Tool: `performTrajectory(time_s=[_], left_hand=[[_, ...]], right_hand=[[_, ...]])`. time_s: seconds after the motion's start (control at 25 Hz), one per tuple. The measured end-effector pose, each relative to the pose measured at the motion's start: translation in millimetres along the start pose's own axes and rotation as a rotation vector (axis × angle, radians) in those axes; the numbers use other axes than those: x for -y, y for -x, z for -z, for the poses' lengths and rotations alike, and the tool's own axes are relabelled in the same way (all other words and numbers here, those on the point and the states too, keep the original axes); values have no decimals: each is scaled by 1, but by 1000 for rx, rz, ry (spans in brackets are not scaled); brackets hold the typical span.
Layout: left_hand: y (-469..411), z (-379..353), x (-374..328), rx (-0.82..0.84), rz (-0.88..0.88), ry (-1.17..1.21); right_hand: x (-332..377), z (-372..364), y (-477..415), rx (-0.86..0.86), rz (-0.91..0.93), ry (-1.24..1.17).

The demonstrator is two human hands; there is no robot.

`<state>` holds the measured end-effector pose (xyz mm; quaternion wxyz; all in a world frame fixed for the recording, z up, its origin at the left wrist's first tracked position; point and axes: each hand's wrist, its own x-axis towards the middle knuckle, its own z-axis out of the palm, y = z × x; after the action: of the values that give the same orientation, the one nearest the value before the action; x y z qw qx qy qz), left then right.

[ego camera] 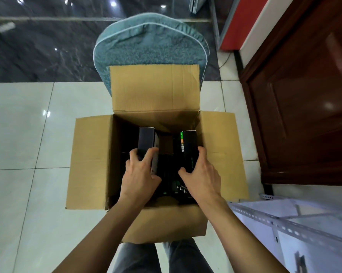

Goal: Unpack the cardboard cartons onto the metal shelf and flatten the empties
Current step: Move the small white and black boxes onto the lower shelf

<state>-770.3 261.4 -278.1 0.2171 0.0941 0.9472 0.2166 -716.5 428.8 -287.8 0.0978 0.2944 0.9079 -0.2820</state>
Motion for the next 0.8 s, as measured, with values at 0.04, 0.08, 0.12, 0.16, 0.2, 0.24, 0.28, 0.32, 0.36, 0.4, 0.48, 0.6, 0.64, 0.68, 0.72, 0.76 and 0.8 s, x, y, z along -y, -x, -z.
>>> performTrajectory(time_s=[0.04, 0.08, 0.12, 0.16, 0.2, 0.24, 0.28, 0.32, 0.36, 0.4, 0.48, 0.6, 0.64, 0.68, 0.72, 0.76, 0.8], left_hand=[[2, 6, -5, -11, -8, -11], [5, 13, -12, -17, -16, -27], [7, 18, -17, -25, -26, -45], [10, 23, -22, -31, -45, -62], [13, 28, -26, -32, -68, -77], [16, 31, -29, -30, -87, -82], [19, 36, -30, -28, -112, -84], [22, 40, -32, -24, -135, -83], [24, 45, -33, -18, -160, -85], [26, 51, -35, -13, -192, -90], [28, 63, -39, -14, -248, -102], [32, 82, -46, -5, -332, -110], [34, 87, -47, 1, -358, -113], [35, 93, -49, 4, -387, -115], [37, 98, -51, 5, -418, -114], [40, 102, -53, 1, -449, -110], [43, 107, -56, -6, -486, -105]], right_hand=[[3, 6, 5, -14, 7, -15], [5, 14, 11, -24, 8, -31], [8, 20, 15, -33, 3, -44], [10, 27, 20, -44, -9, -55], [12, 35, 23, -54, -23, -64], [14, 41, 27, -63, -39, -68], [17, 48, 30, -77, -64, -74], [18, 54, 34, -93, -91, -84], [20, 59, 39, -113, -120, -97], [23, 65, 44, -137, -154, -113], [29, 72, 55, -175, -203, -149], [40, 82, 76, -249, -248, -182], [44, 84, 83, -277, -265, -178], [47, 88, 90, -309, -283, -180], [50, 90, 96, -337, -300, -190], [52, 93, 103, -365, -316, -204], [55, 96, 111, -401, -335, -218]])
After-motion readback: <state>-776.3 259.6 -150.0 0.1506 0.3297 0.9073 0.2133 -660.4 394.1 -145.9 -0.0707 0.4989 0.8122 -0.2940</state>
